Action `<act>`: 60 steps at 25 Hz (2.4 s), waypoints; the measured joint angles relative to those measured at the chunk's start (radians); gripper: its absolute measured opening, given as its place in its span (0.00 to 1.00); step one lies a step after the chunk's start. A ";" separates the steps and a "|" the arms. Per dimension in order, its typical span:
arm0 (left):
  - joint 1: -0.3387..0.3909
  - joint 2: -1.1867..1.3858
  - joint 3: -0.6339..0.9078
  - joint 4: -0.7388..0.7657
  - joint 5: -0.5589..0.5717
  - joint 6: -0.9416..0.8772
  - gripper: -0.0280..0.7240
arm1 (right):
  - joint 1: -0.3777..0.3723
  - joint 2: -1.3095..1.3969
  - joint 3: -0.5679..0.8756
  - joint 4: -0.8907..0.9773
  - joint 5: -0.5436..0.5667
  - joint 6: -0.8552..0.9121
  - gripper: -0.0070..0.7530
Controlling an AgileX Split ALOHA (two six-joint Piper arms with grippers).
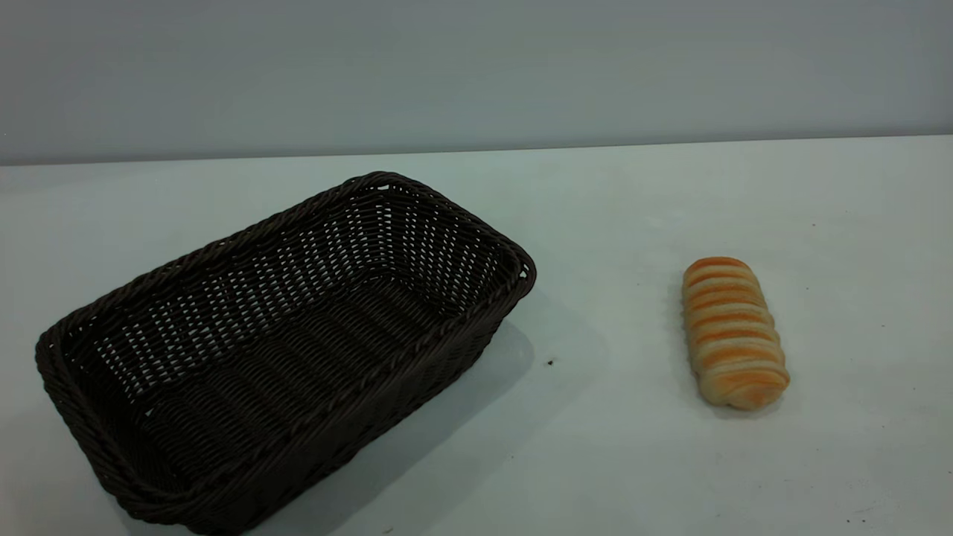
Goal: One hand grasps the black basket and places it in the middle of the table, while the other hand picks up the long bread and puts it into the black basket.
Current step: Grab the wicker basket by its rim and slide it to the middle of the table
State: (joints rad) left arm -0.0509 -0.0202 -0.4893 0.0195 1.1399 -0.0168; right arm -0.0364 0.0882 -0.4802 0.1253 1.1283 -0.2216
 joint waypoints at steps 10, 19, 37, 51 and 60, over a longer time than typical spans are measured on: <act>0.000 0.000 0.000 0.000 0.000 0.000 0.74 | 0.000 0.000 0.000 0.000 0.000 0.000 0.38; 0.000 0.000 0.000 0.000 0.000 -0.001 0.74 | 0.000 0.000 0.000 0.000 0.000 0.000 0.38; 0.000 0.000 0.000 0.000 0.000 -0.002 0.74 | 0.007 0.000 0.000 0.001 0.000 0.000 0.38; 0.000 0.148 -0.007 -0.052 -0.214 -0.334 0.74 | -0.002 0.090 -0.003 0.162 -0.323 0.085 0.38; 0.000 0.716 -0.007 -0.057 -0.497 -0.473 0.74 | -0.002 0.460 -0.003 0.184 -0.557 0.101 0.38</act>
State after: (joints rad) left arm -0.0509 0.6961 -0.4958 -0.0373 0.6431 -0.4898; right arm -0.0386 0.5486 -0.4833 0.3091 0.5716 -0.1205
